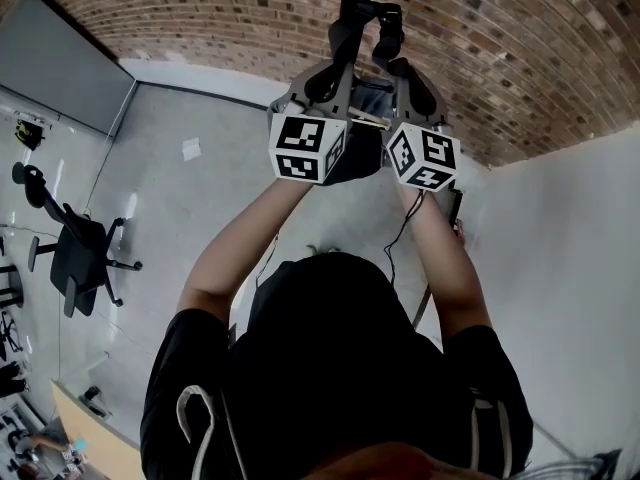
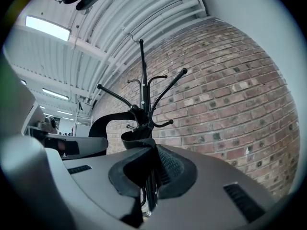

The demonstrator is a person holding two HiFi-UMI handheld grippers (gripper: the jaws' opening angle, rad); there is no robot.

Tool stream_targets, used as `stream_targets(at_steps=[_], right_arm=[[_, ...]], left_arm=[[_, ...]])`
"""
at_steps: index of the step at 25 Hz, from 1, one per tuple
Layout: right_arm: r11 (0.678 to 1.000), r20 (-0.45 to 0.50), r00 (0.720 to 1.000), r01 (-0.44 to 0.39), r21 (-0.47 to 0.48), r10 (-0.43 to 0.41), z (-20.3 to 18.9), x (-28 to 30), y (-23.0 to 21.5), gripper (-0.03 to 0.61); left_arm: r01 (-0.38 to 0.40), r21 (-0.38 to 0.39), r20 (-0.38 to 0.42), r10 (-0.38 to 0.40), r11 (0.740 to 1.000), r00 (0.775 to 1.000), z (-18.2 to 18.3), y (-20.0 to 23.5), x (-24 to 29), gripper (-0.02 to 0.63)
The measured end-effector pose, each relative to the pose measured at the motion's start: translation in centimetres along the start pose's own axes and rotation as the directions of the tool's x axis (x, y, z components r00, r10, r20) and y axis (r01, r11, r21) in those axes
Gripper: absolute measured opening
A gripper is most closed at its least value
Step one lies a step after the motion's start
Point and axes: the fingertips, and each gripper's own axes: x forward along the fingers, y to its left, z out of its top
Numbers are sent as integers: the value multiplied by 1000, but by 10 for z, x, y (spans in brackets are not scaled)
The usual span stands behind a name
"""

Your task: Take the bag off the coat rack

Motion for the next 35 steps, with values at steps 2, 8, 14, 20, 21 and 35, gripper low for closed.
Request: stream_targets(at_steps=[2, 8, 14, 20, 21, 35], right_arm=[[1000, 13, 1000, 2, 9, -2, 7, -4, -1, 21], [999, 55, 998, -5, 31, 4, 24, -17, -2, 21], [999, 96, 995, -22, 45, 18, 35, -33, 6, 21], [999, 124, 992, -3, 34, -2, 51, -53, 2, 21], [999, 135, 991, -2, 40, -3, 54, -57, 2, 21], [992, 174, 980, 75, 98, -92, 69, -104, -9, 21]], left_arm=[[4, 6, 19, -4, 1000, 1000, 10, -1, -2, 23], [29, 16, 56, -30, 999, 998, 29, -13, -6, 23], [53, -5, 99, -53, 999, 994, 38, -30, -12, 23], [66, -27, 138, -61, 997, 989, 49, -43, -20, 23], [66, -34, 145, -61, 997, 988, 52, -44, -22, 23], [113, -48, 224, -100, 992, 969, 81, -63, -54, 23]])
